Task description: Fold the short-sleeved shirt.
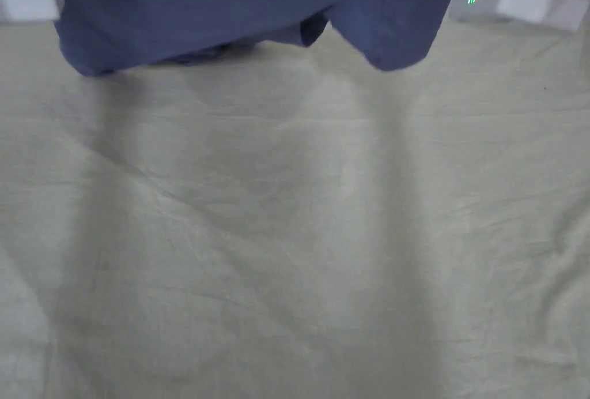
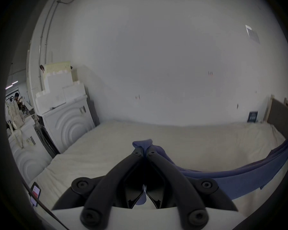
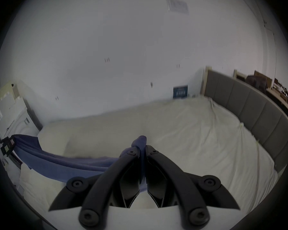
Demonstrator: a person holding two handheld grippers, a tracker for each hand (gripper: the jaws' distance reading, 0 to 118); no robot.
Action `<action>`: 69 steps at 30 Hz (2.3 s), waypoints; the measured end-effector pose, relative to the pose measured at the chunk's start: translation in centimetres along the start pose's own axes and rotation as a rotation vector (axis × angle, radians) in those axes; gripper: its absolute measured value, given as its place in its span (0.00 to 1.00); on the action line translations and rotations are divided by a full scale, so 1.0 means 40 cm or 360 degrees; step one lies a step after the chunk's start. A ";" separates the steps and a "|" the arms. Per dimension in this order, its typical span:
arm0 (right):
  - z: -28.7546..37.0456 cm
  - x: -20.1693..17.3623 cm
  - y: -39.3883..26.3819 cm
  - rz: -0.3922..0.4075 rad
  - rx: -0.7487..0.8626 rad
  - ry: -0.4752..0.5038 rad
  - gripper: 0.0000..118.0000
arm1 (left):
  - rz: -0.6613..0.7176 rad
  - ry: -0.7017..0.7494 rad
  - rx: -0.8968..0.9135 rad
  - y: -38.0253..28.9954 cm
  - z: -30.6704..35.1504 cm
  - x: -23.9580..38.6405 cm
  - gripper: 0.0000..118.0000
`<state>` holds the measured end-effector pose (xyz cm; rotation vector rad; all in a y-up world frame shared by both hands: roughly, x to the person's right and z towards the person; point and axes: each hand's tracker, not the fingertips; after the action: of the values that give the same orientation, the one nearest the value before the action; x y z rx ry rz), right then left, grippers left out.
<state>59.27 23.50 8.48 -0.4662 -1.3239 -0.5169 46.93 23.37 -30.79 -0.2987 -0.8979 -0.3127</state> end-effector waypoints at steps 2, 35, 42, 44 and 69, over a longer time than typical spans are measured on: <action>-0.028 0.008 -0.078 -0.0029 -0.0093 0.0000 0.02 | -0.0013 -0.0025 -0.0054 -0.071 0.003 0.000 0.00; 0.428 0.215 -0.740 -0.0080 -0.0291 0.0272 0.02 | 0.0407 -0.0184 -0.0381 -0.718 0.600 -0.325 0.00; 0.501 0.241 -0.844 -0.0052 -0.0320 0.0284 0.02 | 0.0417 -0.0166 -0.0381 -0.822 0.695 -0.329 0.00; 0.505 0.251 -0.868 -0.0067 -0.0349 0.0289 0.02 | 0.0372 -0.0151 -0.0415 -0.852 0.700 -0.330 0.00; 0.446 0.248 -0.920 -0.0028 -0.0497 0.0159 0.81 | 0.0448 -0.0186 -0.0618 -0.891 0.683 -0.368 1.00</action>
<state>24.87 3.77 22.54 -0.6775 -1.1560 -0.7575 5.07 3.27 -22.12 -0.8012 -0.8935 -0.2074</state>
